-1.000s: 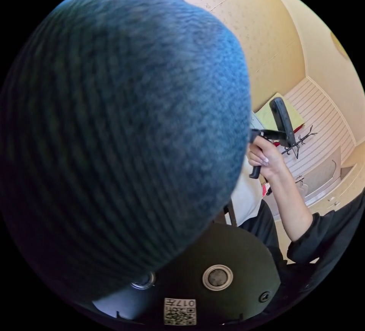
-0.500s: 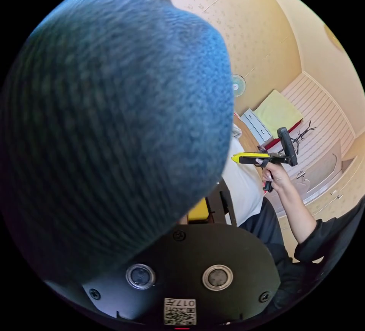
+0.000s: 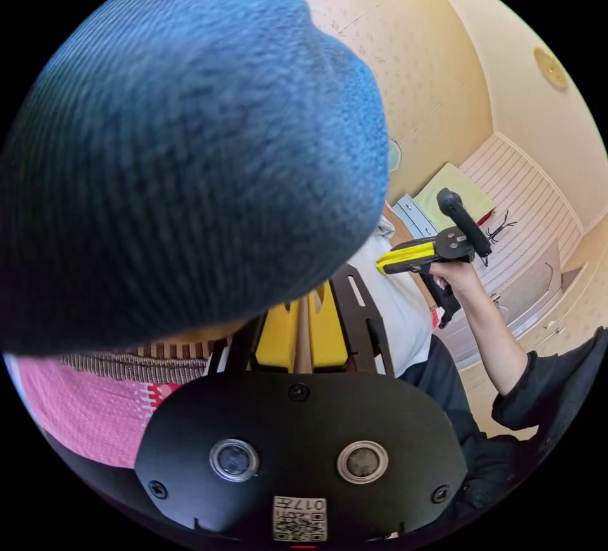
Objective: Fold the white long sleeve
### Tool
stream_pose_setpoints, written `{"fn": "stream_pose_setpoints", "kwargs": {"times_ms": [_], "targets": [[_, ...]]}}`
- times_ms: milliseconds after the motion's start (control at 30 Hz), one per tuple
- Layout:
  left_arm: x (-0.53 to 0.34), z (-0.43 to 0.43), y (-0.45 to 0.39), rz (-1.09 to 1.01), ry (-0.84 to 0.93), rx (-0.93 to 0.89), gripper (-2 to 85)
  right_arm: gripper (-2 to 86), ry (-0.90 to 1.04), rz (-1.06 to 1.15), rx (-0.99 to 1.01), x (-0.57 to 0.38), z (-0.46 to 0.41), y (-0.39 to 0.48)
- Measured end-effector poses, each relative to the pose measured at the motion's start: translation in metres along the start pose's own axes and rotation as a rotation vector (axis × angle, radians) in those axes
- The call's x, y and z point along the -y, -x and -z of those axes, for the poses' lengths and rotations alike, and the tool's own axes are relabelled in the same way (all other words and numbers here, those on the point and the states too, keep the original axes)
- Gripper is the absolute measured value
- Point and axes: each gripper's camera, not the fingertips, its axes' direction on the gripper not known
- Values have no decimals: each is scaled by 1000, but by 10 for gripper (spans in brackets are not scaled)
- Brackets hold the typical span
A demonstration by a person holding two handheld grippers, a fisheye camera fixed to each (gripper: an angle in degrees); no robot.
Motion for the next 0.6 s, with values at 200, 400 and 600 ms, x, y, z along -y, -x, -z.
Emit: {"fn": "stream_pose_setpoints", "kwargs": {"times_ms": [200, 400, 600], "targets": [[-3, 5, 11, 1, -7, 2, -10, 26, 32, -39, 120, 15, 7, -19], [-6, 9, 25, 5, -9, -6, -10, 23, 52, -55, 126, 23, 12, -10], [-10, 9, 39, 11, -6, -13, -10, 24, -6, -43, 31, 14, 18, 23]]}}
